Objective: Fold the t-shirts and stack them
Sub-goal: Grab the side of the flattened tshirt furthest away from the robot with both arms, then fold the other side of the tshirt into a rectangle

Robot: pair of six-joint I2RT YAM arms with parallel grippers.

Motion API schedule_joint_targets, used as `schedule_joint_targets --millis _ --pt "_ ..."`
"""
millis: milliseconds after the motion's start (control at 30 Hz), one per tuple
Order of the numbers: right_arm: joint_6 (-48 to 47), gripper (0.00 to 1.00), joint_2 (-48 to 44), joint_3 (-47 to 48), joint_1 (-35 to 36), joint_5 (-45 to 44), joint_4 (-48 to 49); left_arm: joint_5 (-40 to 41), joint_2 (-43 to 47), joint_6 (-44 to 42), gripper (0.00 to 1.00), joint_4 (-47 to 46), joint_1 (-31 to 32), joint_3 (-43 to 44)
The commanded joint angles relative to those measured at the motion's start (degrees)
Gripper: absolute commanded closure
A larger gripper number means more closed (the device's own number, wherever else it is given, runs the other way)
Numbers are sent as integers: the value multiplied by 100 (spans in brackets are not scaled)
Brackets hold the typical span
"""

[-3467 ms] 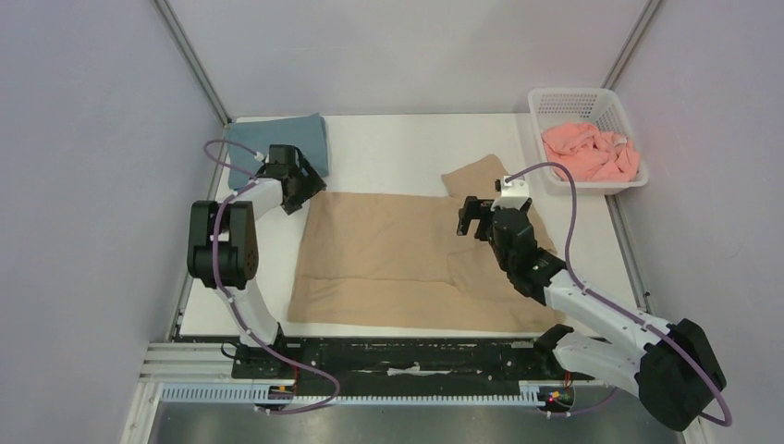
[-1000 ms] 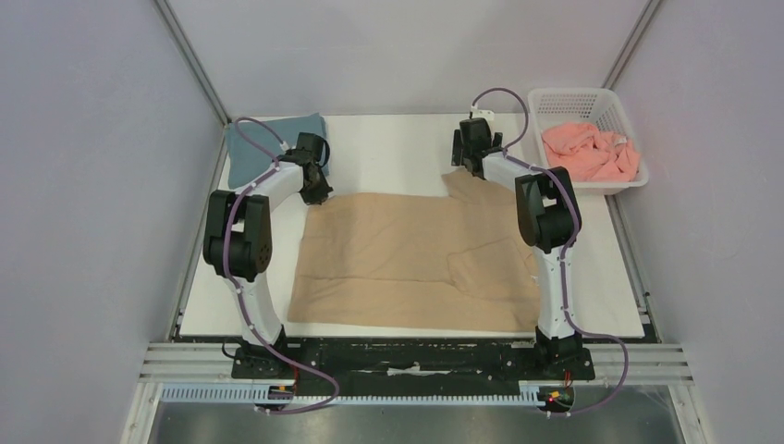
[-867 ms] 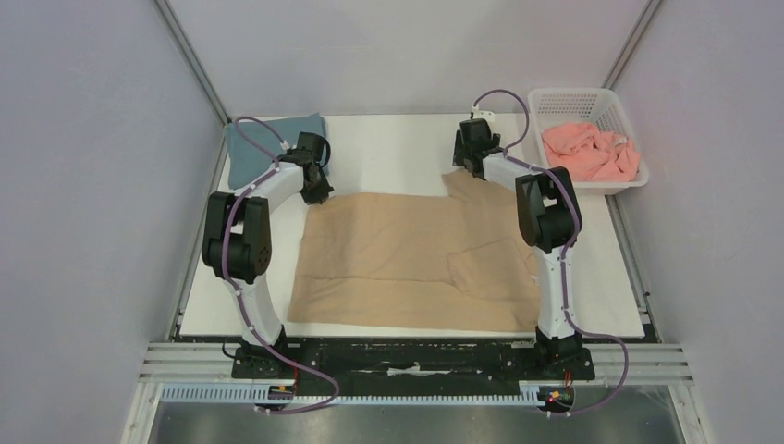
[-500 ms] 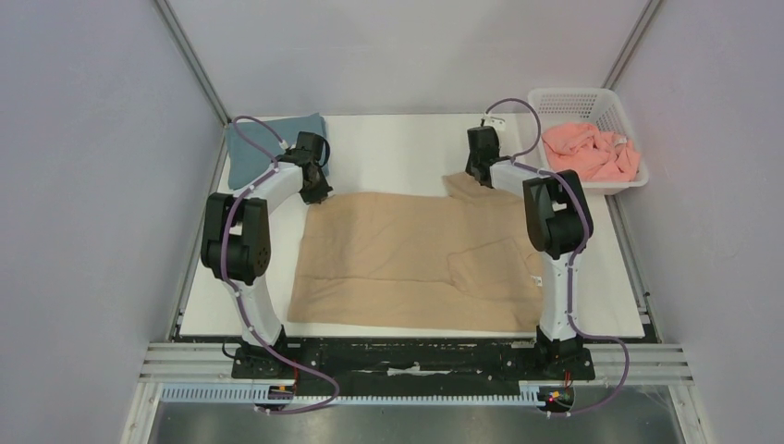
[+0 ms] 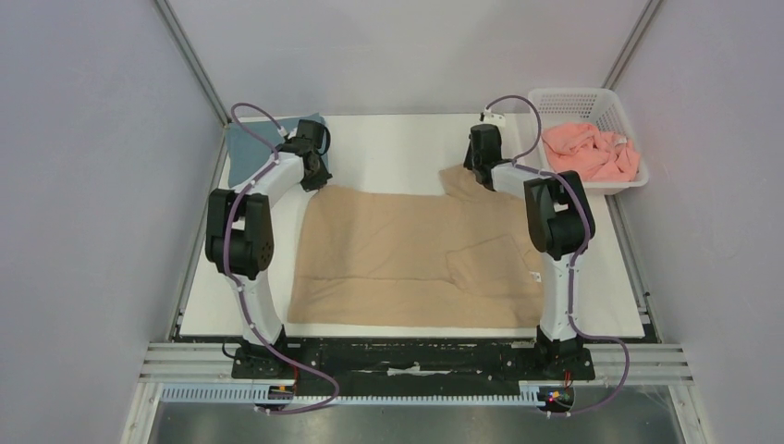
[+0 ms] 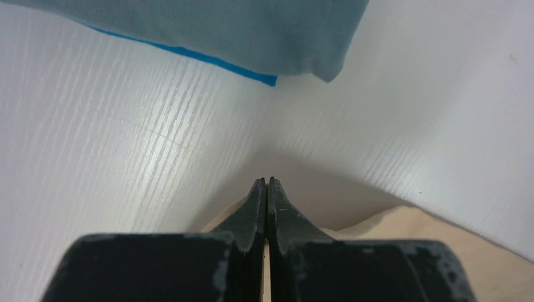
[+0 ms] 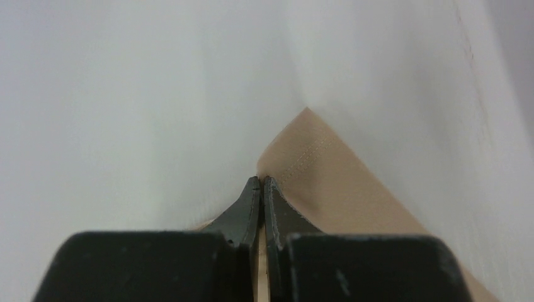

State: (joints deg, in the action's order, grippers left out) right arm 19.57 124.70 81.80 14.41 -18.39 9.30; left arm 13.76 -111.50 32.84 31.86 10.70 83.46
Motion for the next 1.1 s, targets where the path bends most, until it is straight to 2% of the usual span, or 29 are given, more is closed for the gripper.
schedule_joint_targets --millis 0,67,333,567,800,1067 --pt "-539 100 -123 423 26 336 176 224 -90 -237 98 90 -6 450" --pt "-577 100 -355 192 43 547 118 174 -24 -181 98 93 -6 358" --pt "-633 100 -2110 -2062 273 667 494 -137 708 -77 98 -167 32 -598" --pt "-702 100 -3664 -3458 737 335 9 -304 1637 62 98 -497 131 -1682" --pt "-604 100 -5355 -4379 1338 -572 -843 -311 2533 206 98 -647 187 -2640" --pt "-413 100 -6710 -4854 1550 -499 -1959 13 3603 437 98 -556 231 -3509"
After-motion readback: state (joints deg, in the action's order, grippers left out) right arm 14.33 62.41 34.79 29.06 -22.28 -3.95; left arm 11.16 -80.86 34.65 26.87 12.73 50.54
